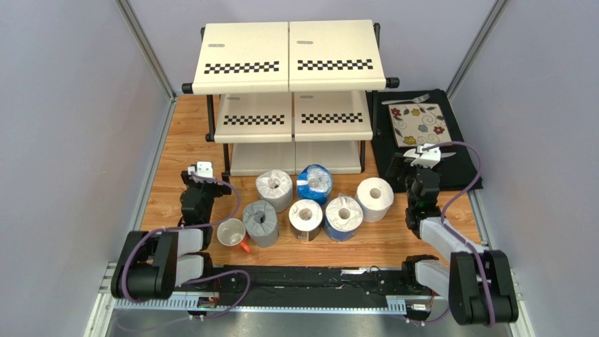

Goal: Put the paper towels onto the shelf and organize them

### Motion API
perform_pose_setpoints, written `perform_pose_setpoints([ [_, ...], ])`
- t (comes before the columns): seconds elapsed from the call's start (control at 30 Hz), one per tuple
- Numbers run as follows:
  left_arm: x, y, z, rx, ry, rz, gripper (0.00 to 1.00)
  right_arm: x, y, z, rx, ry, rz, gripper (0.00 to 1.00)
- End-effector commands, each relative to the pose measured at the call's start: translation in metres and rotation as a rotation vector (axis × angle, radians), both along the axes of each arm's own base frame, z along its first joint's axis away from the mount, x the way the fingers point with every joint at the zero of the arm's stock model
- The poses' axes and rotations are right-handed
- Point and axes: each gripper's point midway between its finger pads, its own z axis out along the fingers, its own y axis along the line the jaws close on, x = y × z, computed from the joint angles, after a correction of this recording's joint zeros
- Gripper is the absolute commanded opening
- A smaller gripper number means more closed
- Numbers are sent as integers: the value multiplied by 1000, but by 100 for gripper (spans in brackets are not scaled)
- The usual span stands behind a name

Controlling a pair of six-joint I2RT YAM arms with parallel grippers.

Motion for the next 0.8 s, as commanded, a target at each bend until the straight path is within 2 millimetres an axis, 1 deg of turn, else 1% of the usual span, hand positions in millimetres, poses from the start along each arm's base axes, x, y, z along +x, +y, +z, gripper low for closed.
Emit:
perform_pose_setpoints([
  [0.0, -66, 13, -60, -3, 145, 76, 99, -6, -5, 45, 80, -115, -55, 99],
  [0.03, -67, 15, -61, -33, 152, 106, 99, -8, -7, 53, 97, -141, -70, 99],
  [0.07, -67, 18, -61, -106, 169, 158, 99, -11, -7, 64, 143, -182, -82, 99],
  [0.1, -68, 26, -60, -129, 170, 215, 99, -12, -9, 73, 163, -211, -96, 99],
  [0.13, -68, 26, -58, -152, 162, 228, 99, -15, -16, 77, 179, -221, -139, 99],
  [0.17, -68, 26, -53, -203, 140, 246, 99, -17, -19, 85, 234, -248, -173, 99],
  [0.2, -68, 28, -50, -226, 131, 270, 99, -22, -24, 98, 277, -288, -208, 99],
  [0.23, -67, 28, -47, -268, 120, 285, 99, -30, -40, 89, 315, -257, -325, 99],
  [0.27, -65, 29, -39, -284, 106, 295, 99, -34, -47, 90, 360, -254, -385, 99],
  [0.3, -65, 31, -35, -298, 97, 310, 99, -36, -52, 108, 444, -291, -437, 99],
  [0.33, -64, 29, -31, -321, 93, 311, 99, -40, -55, 100, 425, -224, -471, 99],
  [0.37, -61, 29, -21, -329, 85, 309, 99, -38, -52, 104, 413, -206, -453, 99],
  [0.4, -60, 27, -17, -331, 84, 298, 99, -35, -49, 120, 381, -204, -422, 99],
  [0.43, -59, 26, -13, -331, 84, 293, 99, -32, -44, 112, 369, -151, -397, 99],
  [0.47, -56, 26, 1, -333, 68, 289, 99, -32, -44, 114, 367, -144, -398, 99],
  [0.53, -55, 23, 6, -332, 76, 270, 99, -32, -44, 112, 391, -113, -421, 99],
  [0.57, -53, 21, 14, -338, 65, 258, 99, -32, -43, 113, 398, -108, -418, 99],
  [0.6, -51, 17, 18, -345, 65, 234, 99, -32, -42, 114, 399, -101, -412, 99],
  [0.63, -51, 15, 18, -349, 78, 229, 99, -31, -38, 116, 409, -96, -393, 99],
  [0.67, -49, 13, 26, -358, 70, 221, 99, -30, -36, 116, 415, -92, -385, 99],
  [0.77, -46, 5, 35, -367, 76, 178, 99, -29, -31, 118, 431, -68, -364, 99],
])
